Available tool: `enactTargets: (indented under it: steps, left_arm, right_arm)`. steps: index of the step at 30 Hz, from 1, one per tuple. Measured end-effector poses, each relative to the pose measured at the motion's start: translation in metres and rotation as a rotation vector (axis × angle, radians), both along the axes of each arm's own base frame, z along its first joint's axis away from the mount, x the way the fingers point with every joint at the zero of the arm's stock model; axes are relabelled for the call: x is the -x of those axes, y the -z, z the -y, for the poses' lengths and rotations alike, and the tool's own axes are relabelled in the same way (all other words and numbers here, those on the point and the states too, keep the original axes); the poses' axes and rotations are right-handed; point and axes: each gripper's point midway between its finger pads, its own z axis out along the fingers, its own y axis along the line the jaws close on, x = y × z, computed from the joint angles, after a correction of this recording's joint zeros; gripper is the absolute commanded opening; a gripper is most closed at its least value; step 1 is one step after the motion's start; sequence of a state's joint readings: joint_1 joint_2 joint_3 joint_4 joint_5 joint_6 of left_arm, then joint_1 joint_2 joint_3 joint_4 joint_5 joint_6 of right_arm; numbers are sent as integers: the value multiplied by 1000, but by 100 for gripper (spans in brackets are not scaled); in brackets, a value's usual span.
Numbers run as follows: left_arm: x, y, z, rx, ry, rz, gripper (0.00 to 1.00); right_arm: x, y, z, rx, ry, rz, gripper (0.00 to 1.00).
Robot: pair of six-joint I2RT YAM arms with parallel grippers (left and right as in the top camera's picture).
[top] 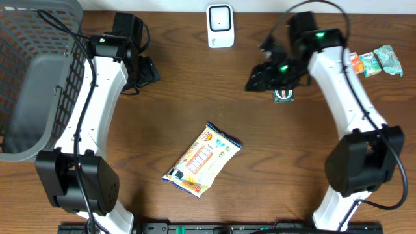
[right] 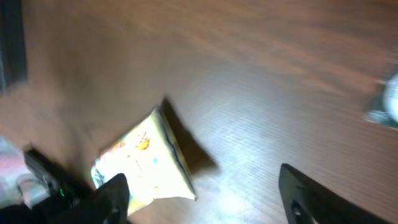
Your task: Scan the item barcode
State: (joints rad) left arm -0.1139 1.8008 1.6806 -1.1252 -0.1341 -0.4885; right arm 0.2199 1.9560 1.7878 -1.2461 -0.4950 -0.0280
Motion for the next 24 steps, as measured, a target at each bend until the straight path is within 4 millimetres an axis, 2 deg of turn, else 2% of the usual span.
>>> enactTargets:
  steps: [2,4,8,12,20,24]
  left_arm:
    - [0,0,0,0,0,0,98]
    - [0,0,0,0,0,0,97]
    - [0,0,0,0,0,0,98]
    - [0,0,0,0,0,0,97]
    - [0,0,0,0,0,1,98]
    - [0,0,0,0,0,0,98]
  right_arm:
    - [11,1,-19,13,-68,5,86]
    - [20,3,-33,35,-126,13,99]
    - [37,8,-56,89,-218,30,99]
    - [50,15,-71,118,-273,34,99]
    - [66,51,-79,112,-260,-26,99]
    - [89,70,-83,83,-270,-107,99]
